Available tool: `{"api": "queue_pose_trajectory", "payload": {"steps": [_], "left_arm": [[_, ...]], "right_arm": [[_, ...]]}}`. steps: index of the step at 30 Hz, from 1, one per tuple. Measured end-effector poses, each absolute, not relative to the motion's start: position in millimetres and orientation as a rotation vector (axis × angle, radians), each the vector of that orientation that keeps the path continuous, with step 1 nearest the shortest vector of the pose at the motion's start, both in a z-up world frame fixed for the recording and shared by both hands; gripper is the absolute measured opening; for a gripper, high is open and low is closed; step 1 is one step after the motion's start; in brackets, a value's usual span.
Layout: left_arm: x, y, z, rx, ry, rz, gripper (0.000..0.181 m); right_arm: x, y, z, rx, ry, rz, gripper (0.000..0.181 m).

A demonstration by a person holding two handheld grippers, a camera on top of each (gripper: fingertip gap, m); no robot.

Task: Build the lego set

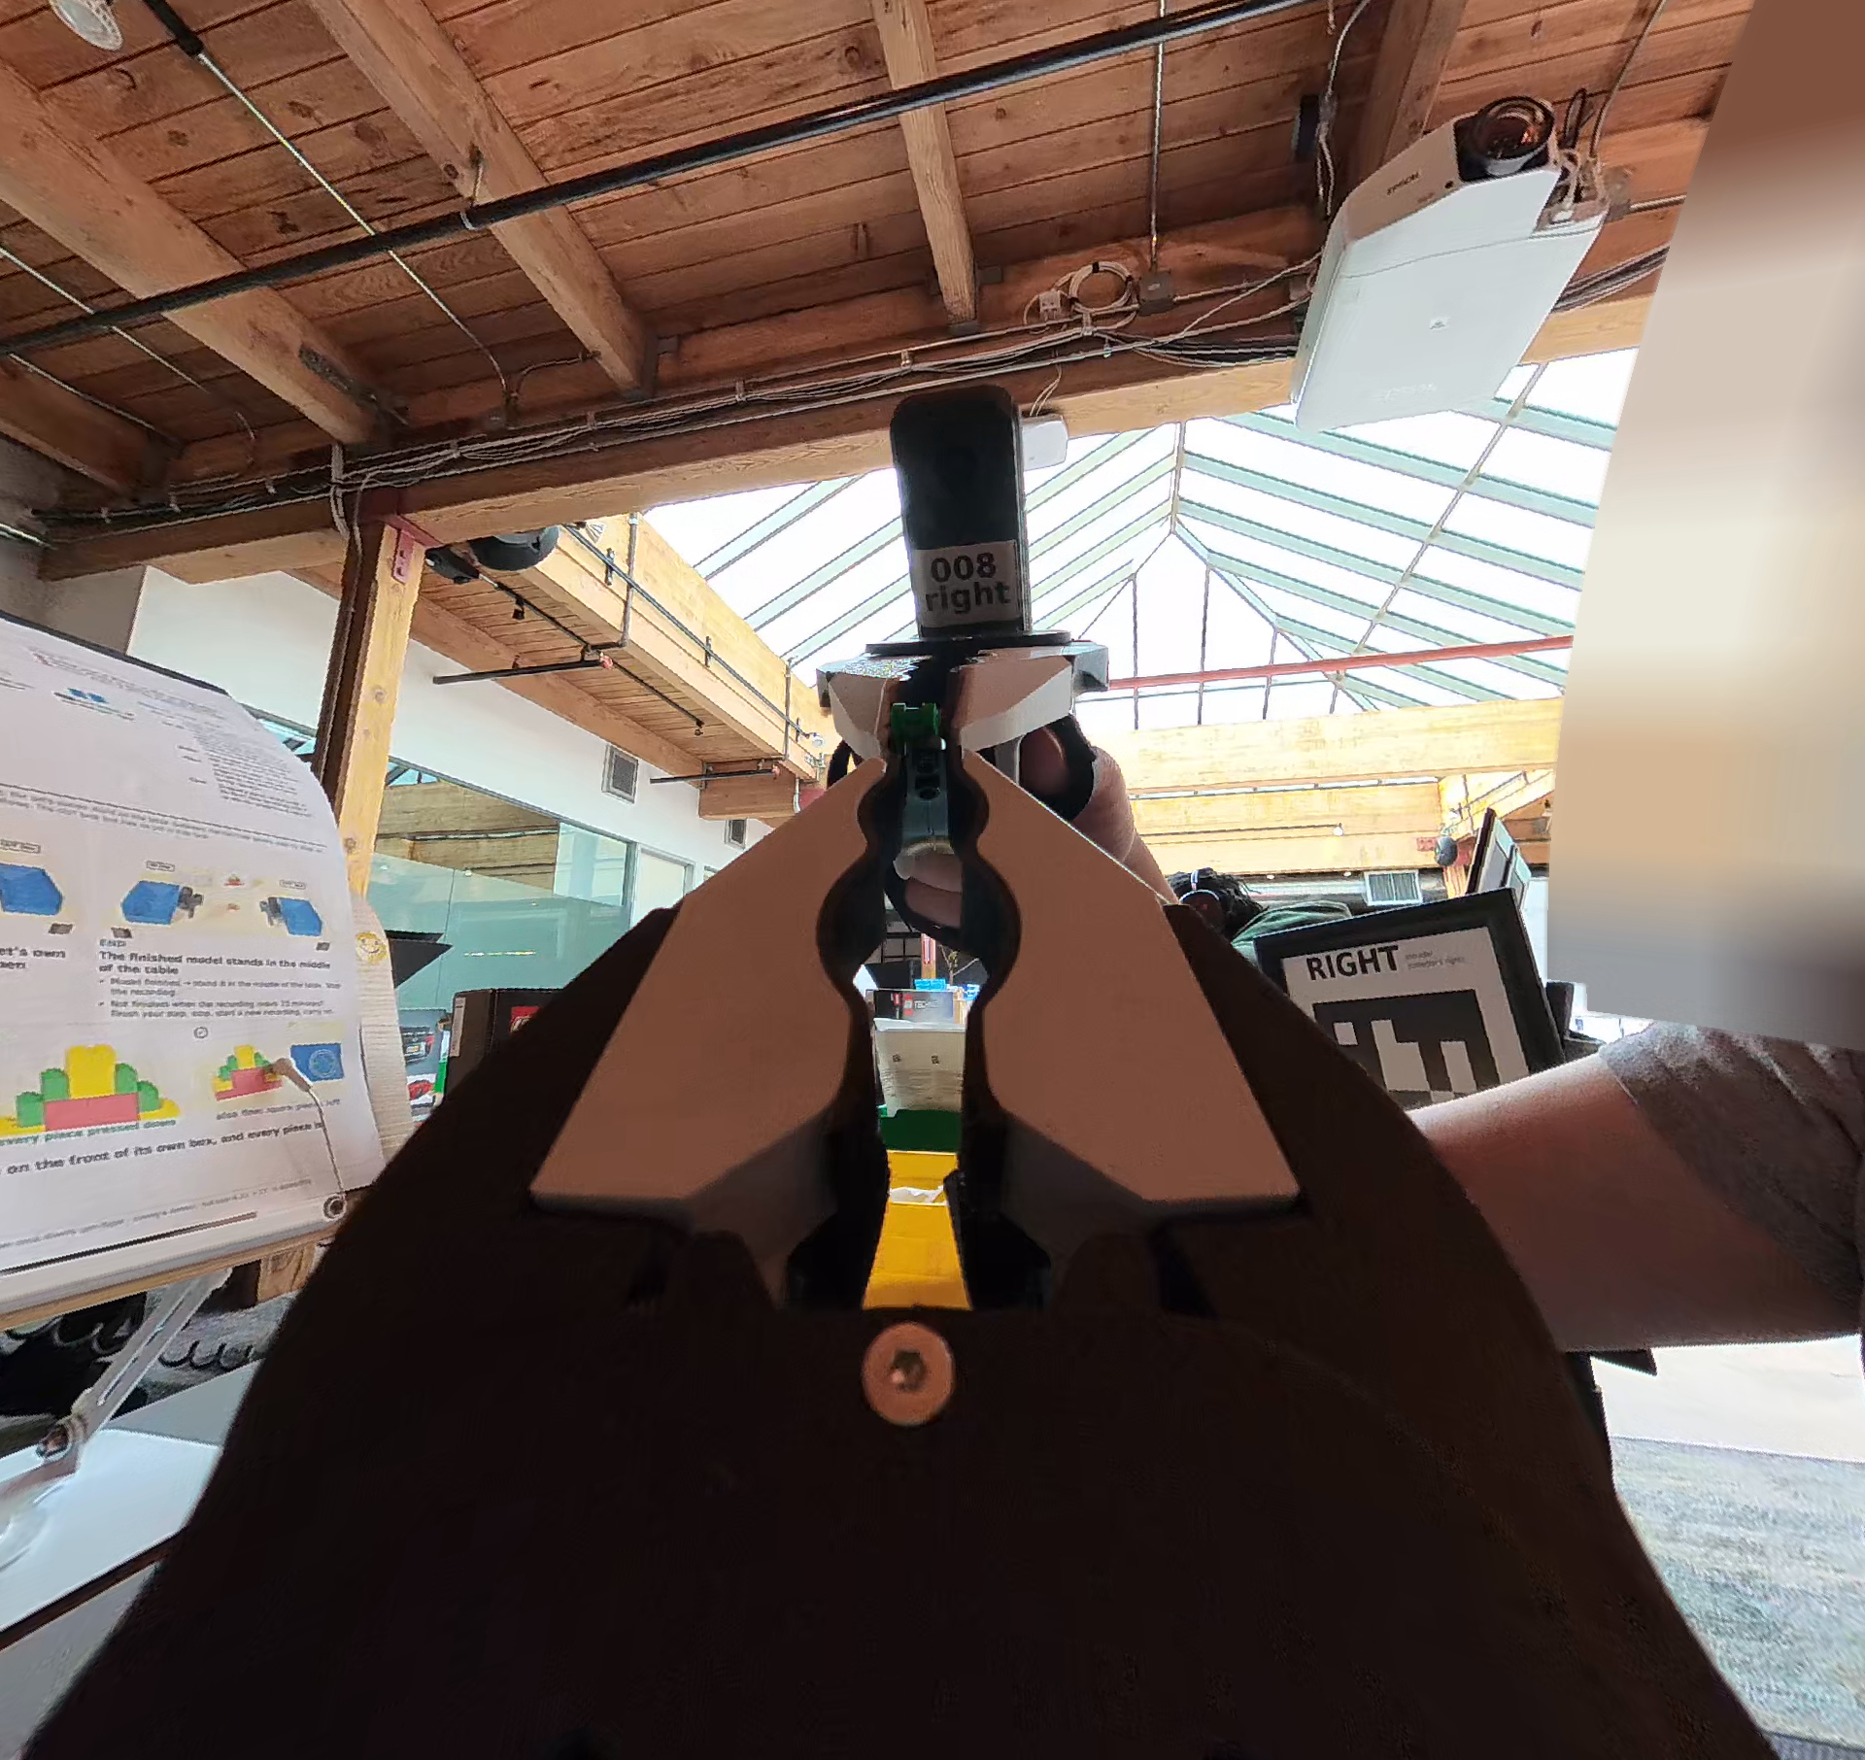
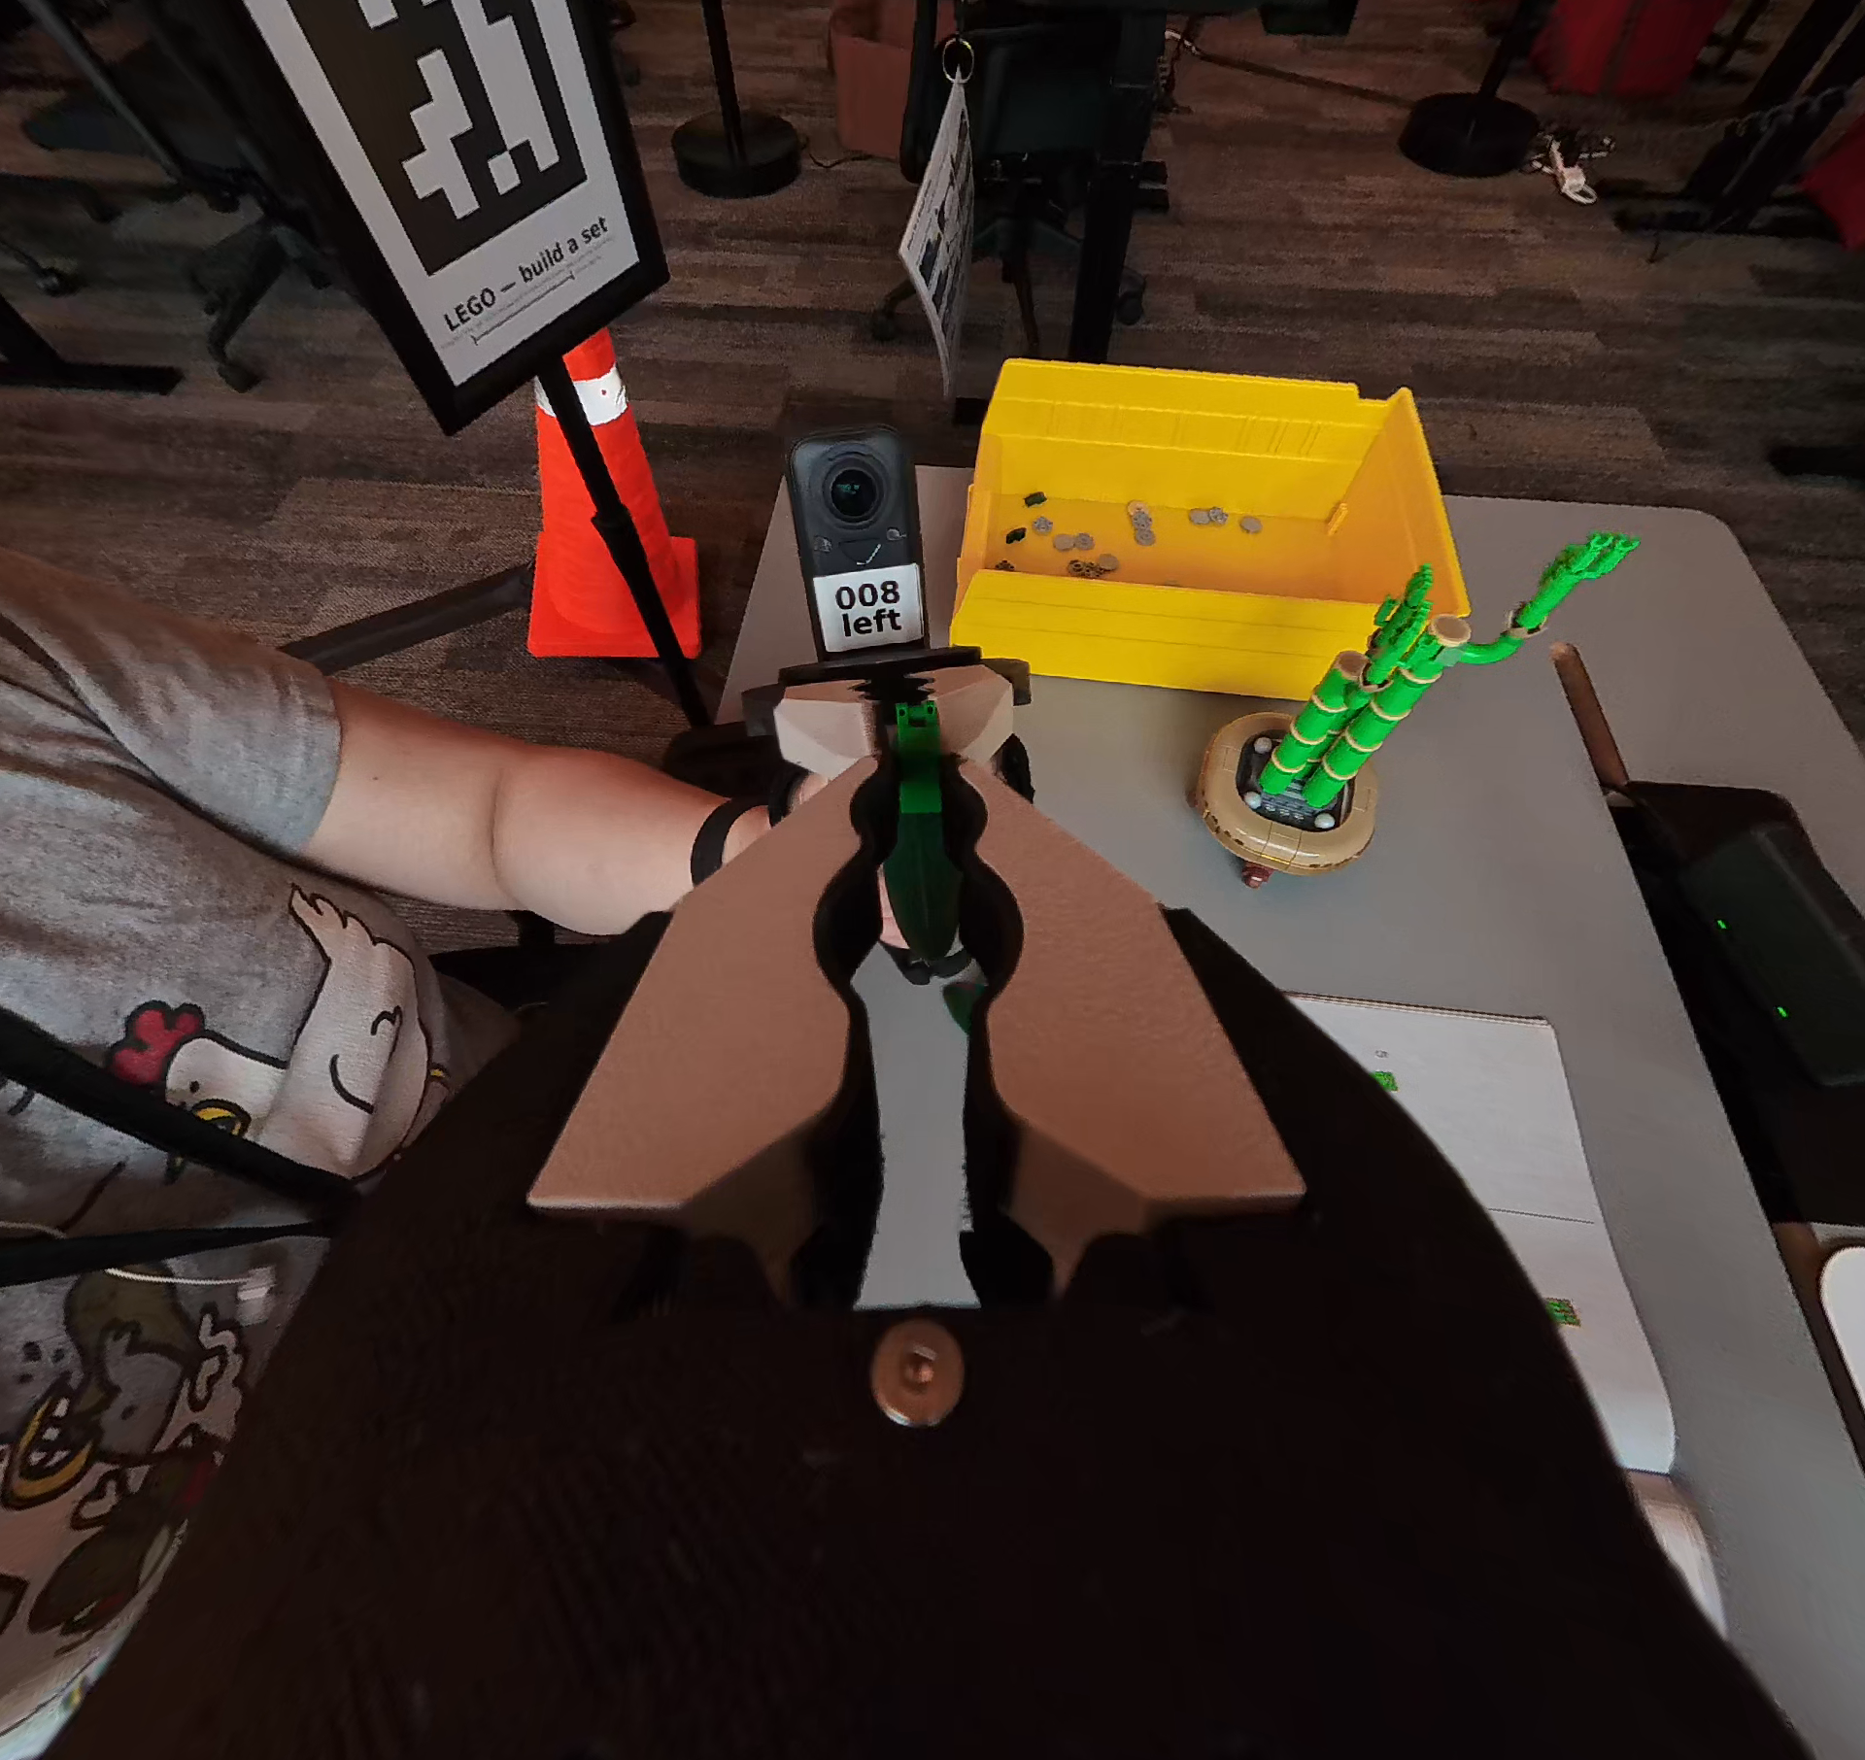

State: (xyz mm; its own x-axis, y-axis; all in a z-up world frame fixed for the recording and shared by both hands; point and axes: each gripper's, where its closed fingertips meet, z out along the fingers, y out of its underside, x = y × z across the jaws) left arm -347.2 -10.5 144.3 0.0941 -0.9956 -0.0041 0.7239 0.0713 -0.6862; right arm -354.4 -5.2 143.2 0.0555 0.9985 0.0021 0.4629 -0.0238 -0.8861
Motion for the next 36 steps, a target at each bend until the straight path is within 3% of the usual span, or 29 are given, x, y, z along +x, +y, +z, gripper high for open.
{"api": "queue_pose_trajectory", "payload": {"steps": [36], "left_arm": [[-357.9, -6.5, 147.9, -0.609, 0.53, -1.402, 0.005]], "right_arm": [[-366.0, -0.2, 148.5, -1.608, -1.376, 1.103, 0.005]]}}
